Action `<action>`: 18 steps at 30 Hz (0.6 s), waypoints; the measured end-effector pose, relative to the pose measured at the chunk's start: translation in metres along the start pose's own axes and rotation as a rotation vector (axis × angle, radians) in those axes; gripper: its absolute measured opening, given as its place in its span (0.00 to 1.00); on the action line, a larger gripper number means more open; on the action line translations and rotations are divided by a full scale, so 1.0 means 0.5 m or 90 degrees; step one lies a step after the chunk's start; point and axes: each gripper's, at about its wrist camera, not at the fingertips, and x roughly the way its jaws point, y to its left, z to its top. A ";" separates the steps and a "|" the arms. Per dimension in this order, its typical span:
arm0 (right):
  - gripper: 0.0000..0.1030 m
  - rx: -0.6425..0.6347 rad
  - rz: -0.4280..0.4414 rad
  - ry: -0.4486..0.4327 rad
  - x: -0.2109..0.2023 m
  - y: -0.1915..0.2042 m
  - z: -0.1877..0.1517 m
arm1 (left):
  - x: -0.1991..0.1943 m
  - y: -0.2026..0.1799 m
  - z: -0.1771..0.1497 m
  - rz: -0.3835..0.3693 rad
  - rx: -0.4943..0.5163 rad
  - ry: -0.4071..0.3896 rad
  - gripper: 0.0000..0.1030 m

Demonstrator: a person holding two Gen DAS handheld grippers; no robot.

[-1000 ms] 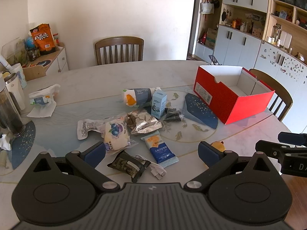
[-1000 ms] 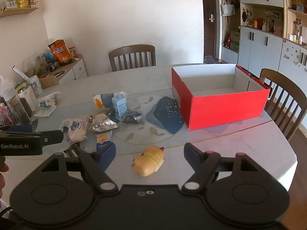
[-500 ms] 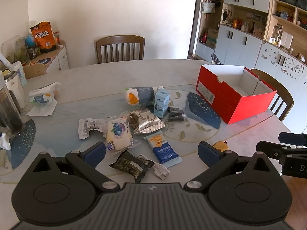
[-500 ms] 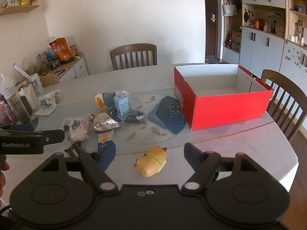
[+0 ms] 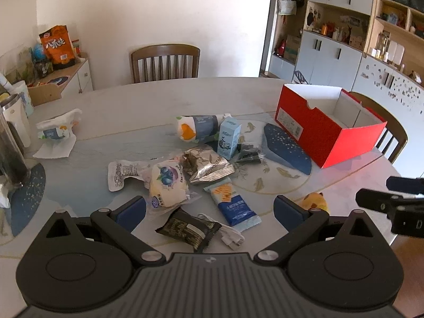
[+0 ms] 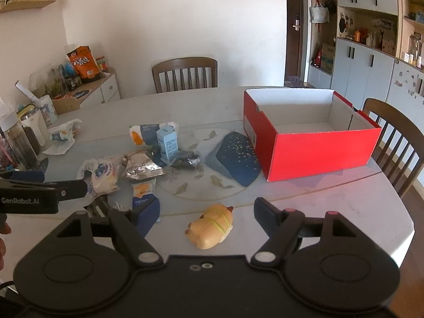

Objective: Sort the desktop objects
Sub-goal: 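Move both tools toward the table items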

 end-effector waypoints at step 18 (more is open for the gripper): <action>0.75 -0.005 -0.039 0.049 0.113 0.003 -0.018 | 0.122 0.046 -0.052 -0.019 0.083 0.028 1.00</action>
